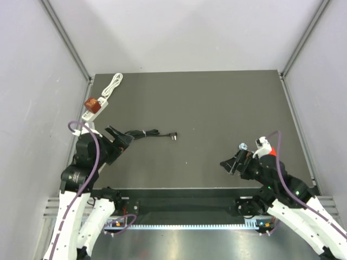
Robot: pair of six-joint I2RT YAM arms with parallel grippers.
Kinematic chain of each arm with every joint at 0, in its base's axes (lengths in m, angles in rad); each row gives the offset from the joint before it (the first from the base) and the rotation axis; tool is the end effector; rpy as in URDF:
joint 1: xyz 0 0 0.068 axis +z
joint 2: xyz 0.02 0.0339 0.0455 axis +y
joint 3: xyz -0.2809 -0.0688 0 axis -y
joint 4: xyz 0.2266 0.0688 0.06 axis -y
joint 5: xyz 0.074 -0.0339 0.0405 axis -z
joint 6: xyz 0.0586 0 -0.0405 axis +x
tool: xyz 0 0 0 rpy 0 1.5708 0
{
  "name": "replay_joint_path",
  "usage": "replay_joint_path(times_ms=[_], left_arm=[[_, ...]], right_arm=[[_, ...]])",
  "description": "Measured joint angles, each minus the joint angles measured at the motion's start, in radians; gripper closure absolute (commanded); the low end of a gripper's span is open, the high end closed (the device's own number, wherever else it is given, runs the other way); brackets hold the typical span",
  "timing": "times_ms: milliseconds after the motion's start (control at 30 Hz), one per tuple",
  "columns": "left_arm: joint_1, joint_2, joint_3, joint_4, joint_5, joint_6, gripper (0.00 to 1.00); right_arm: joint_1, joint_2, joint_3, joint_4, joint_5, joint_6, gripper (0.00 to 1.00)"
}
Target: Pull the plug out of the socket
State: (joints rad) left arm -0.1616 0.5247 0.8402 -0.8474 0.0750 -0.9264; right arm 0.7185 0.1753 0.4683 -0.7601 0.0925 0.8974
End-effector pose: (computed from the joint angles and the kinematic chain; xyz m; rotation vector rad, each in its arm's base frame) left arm 0.0860 -0.0185 0.3144 -0.7725 2.0464 -0.7174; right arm 0.0496 0.0362 0.2258 0.2544 2.1475 0.8929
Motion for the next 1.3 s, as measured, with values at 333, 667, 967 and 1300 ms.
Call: replay_joint_path(times_ms=[333, 667, 967, 1300], left_arm=[[0.003, 0.397, 0.287, -0.266, -0.3, 0.034, 0.02], [0.01, 0.519, 0.358, -0.4, -0.443, -0.055, 0.04], [0.011, 0.392, 0.347, -0.37, -0.393, 0.032, 0.36], [0.011, 0.314, 0.289, -0.365, -0.372, 0.063, 0.32]], right_arm=[[-0.001, 0.361, 0.078, -0.003, -0.048, -0.135, 0.0], [0.064, 0.887, 0.192, 0.4, -0.384, -0.319, 0.0], [0.221, 1.465, 0.621, 0.809, -0.353, -0.343, 0.0], [0.253, 2.012, 1.23, 0.78, -0.243, -0.655, 0.07]])
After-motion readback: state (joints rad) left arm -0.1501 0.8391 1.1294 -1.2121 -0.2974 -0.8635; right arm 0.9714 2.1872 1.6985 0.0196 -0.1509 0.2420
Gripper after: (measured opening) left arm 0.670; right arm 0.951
